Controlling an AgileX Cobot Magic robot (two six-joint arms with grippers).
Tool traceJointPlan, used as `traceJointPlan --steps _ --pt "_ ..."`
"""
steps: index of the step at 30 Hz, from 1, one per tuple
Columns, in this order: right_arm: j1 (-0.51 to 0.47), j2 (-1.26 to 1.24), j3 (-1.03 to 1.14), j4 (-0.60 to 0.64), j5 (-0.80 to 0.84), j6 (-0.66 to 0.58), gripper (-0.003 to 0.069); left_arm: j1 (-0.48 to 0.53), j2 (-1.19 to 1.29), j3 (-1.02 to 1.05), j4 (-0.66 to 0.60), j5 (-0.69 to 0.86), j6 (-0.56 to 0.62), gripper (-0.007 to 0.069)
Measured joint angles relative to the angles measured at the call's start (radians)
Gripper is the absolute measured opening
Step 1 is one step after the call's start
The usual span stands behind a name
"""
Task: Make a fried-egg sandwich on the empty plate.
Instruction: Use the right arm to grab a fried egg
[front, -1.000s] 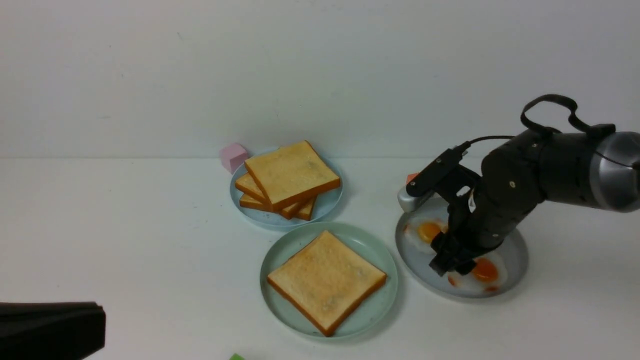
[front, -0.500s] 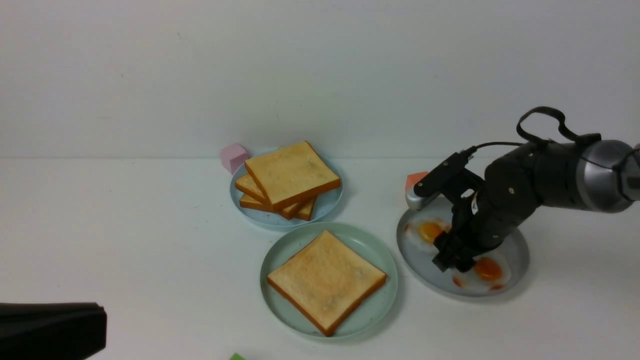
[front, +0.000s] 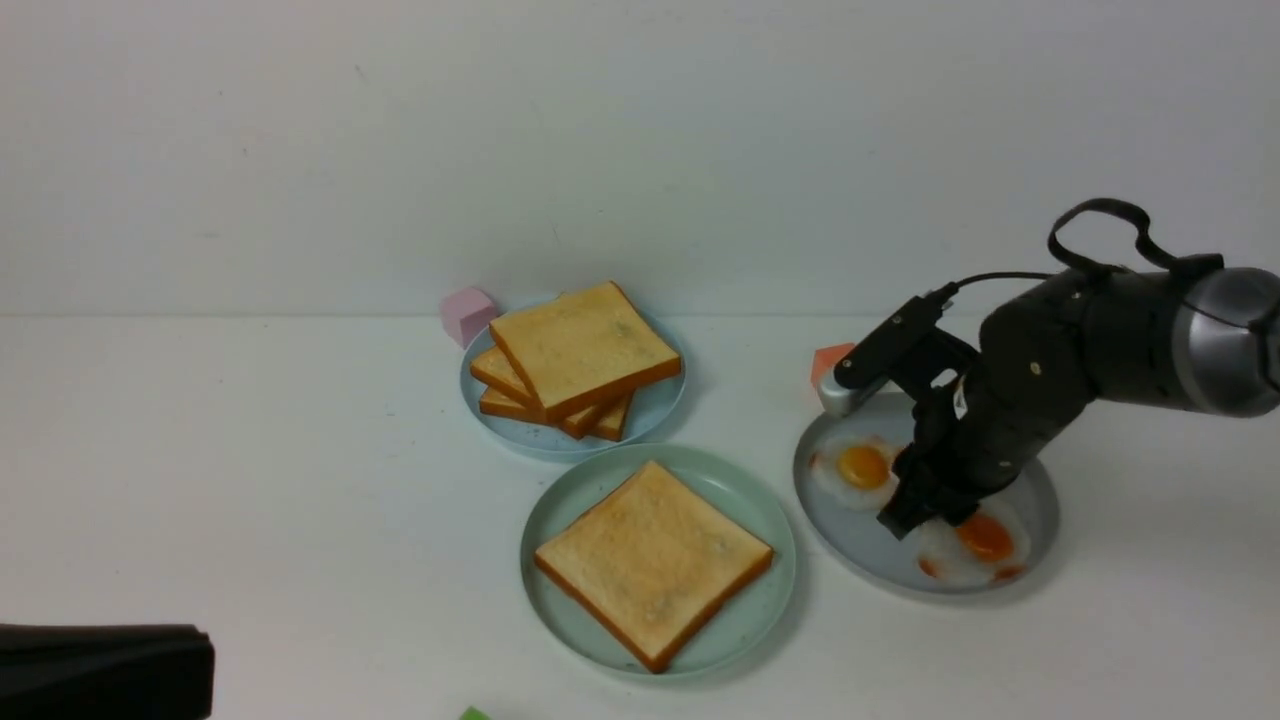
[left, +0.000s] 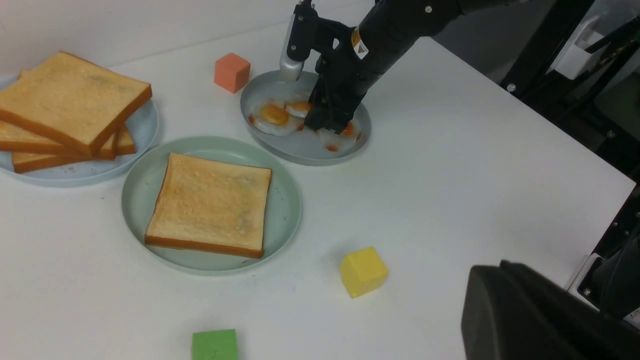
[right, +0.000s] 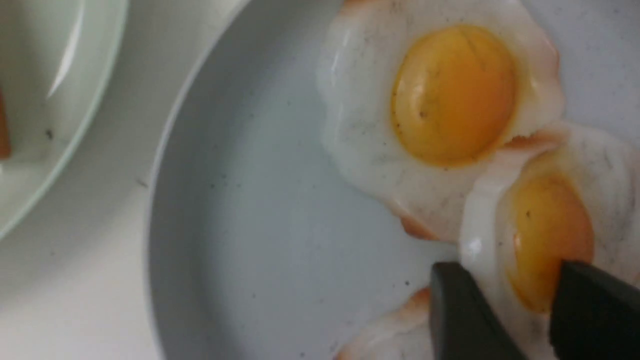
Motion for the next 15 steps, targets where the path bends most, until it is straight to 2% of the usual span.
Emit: traceJointPlan --steps 2,3,7,15 --pt "0.002 -0.045 0.000 -0.008 0.005 -0.003 0.0084 0.000 0.000 0.000 0.000 0.001 0.000 -0.0011" --pt "0.002 -0.067 0.000 -0.008 0.009 -0.003 0.0068 0.000 0.000 0.000 0.000 0.001 0.000 -0.0010" --pt "0.003 -0.120 0.001 -0.001 0.034 -0.003 0.0072 0.000 0.000 0.000 -0.001 0.003 0.000 -0.0010" --pt "0.037 -0.213 0.009 -0.099 0.104 0.042 0.0072 0.000 0.000 0.000 0.006 0.024 0.001 -0.0010"
